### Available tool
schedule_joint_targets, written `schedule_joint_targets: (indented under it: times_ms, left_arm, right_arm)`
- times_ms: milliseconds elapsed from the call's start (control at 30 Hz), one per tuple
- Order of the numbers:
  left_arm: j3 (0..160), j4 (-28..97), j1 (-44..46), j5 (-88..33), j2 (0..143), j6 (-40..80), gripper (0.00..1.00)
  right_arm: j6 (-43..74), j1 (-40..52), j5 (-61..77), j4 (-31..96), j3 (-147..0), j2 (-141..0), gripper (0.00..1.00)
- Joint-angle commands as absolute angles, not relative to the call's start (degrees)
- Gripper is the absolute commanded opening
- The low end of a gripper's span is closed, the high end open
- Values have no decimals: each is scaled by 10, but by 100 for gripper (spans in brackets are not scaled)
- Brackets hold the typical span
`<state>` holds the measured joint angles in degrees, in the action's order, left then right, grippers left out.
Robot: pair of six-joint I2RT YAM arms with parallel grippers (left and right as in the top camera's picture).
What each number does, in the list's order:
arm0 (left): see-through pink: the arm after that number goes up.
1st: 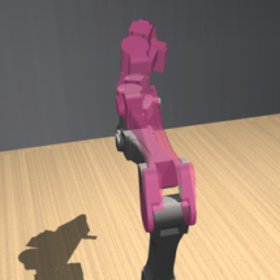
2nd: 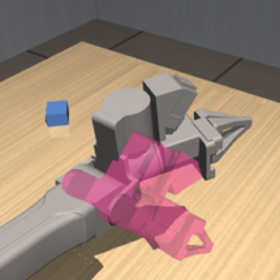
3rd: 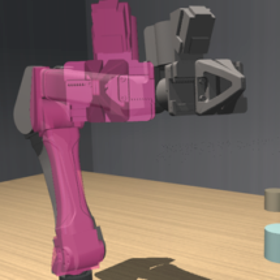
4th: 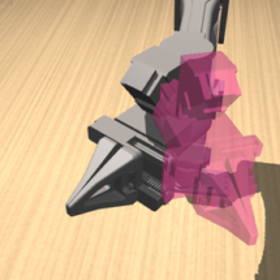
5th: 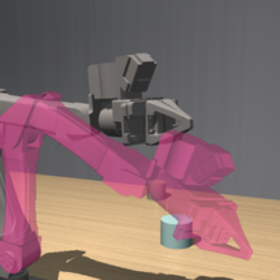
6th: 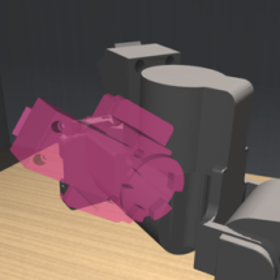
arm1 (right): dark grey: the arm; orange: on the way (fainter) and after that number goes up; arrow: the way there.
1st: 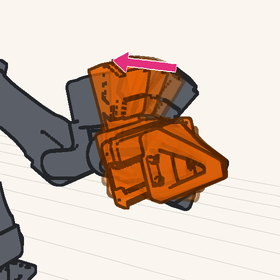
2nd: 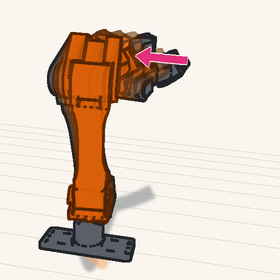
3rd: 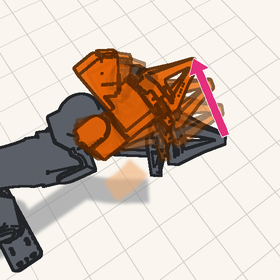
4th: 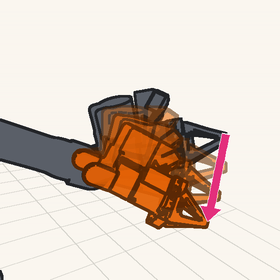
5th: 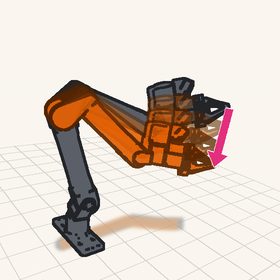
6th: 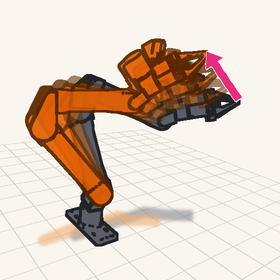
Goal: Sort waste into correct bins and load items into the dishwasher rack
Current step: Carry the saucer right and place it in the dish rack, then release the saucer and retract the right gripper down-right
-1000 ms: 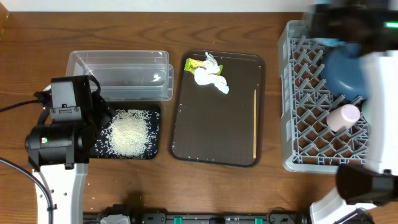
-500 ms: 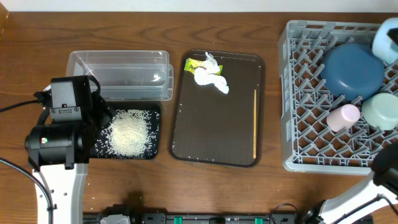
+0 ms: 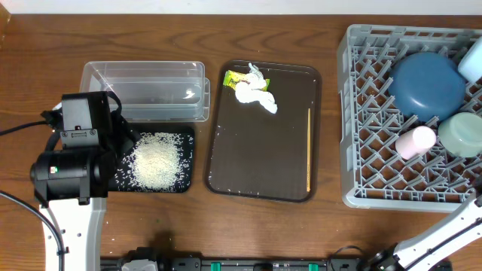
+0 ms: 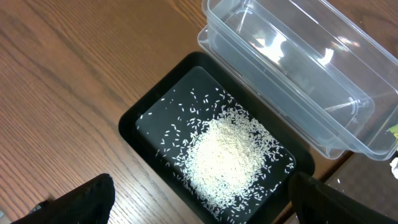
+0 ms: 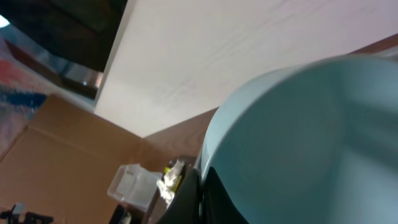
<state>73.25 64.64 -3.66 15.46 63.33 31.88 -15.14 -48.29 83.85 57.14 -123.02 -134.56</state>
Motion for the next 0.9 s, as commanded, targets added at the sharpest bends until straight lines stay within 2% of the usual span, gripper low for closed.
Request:
schedule_joint_targets:
  times_ms: [0,300,467,867]
  left_arm:
    - [740,649,-39,168,636,318,91]
    - [740,649,-39,168,636,318,91]
    - [740,649,-39,168,636,318,91]
    - [740,649,-39,168,636,318,91]
  right_arm:
    - [-173,-499,893,552,-1229,-1371,1]
    - [-124,-533,871,497,-1229,-1389,1]
    - [-112,-533,829,496,-1229,-1389,1]
    - [-57,-518,832,432,-1229,-1389,1]
